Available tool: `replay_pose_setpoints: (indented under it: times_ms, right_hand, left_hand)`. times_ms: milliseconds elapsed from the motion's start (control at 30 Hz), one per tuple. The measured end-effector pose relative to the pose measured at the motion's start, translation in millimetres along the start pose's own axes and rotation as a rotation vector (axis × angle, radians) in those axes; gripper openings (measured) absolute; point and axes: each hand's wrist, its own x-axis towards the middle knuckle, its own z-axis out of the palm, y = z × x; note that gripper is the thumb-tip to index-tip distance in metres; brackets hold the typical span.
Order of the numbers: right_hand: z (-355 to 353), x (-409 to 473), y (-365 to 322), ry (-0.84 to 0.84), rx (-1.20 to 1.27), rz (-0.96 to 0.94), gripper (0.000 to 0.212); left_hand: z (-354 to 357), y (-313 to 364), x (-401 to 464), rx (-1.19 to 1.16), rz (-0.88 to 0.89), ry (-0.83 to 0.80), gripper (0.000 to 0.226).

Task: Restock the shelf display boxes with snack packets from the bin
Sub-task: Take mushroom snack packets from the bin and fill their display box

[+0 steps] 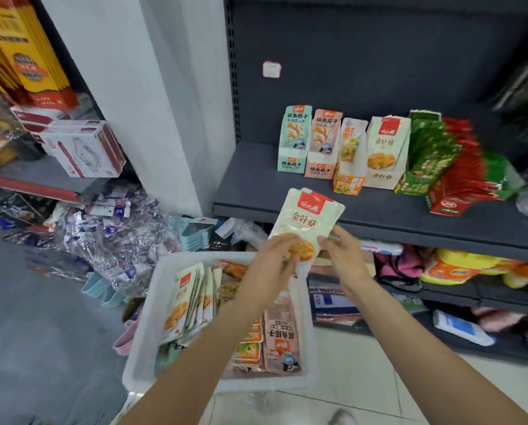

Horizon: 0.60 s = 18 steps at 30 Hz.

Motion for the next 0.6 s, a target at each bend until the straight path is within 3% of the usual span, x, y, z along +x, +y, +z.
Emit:
replay_pose_setpoints:
  times_ms: [133,333,600]
  right_hand:
    - [-69,30,-12,-0.065,-0.058,-0.064,0.023]
    - [-159,75,-34,-0.141,-0.117,-0.180,0.026]
    - [-214,131,-53,-0.120,-0.210,-0.255,0.028]
  left_hand:
    - [25,33,53,-0.068,-0.144,0.158,0.049]
    - [61,93,122,-0.281,-0.113,0.099,0.051]
    - [89,128,192,-0.254,-0.147,0.194,0.048]
